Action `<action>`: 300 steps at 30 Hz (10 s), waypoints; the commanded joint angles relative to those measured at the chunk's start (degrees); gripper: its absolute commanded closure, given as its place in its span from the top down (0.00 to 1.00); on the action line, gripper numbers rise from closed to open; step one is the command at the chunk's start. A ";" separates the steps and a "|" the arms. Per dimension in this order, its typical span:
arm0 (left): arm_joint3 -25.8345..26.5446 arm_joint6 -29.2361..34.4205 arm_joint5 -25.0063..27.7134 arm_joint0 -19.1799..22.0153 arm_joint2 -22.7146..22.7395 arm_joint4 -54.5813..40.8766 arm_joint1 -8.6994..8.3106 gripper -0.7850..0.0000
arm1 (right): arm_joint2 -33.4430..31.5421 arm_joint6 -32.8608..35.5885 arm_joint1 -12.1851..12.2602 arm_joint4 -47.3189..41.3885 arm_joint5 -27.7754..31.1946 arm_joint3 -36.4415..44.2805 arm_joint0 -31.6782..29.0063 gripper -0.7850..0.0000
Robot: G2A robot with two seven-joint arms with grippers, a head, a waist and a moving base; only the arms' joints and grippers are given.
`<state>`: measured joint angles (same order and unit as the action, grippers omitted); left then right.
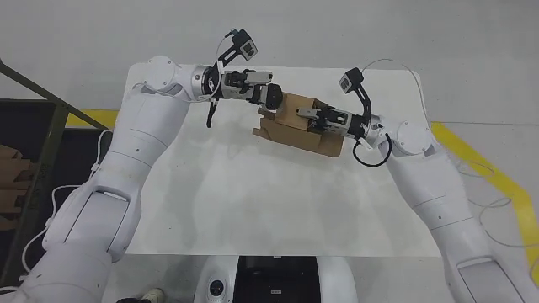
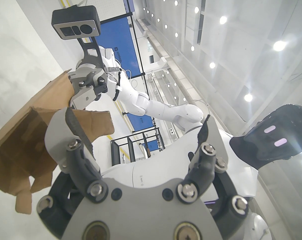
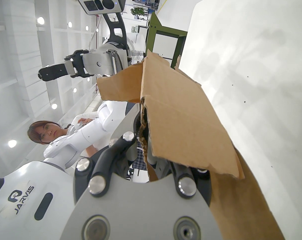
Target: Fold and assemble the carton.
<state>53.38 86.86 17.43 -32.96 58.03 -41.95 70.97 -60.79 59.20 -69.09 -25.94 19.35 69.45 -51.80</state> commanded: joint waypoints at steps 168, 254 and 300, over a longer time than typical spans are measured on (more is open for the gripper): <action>-5.55 1.14 -2.67 -0.72 2.03 -5.27 0.92 1.00 | -5.75 -4.59 -0.14 -5.11 0.33 10.96 -7.96 0.00; -5.64 1.14 -2.08 0.40 -0.41 -7.87 -0.35 1.00 | -9.22 -7.34 -0.49 -8.59 -0.56 8.37 -6.56 0.00; -3.65 1.09 -2.80 0.00 -1.11 -6.76 0.00 1.00 | -6.69 -4.97 -0.58 -4.11 -1.86 10.96 -8.82 0.00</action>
<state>50.04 88.00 14.41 -33.06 56.63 -48.75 71.02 -67.31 54.05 -69.70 -29.82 17.61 80.58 -60.66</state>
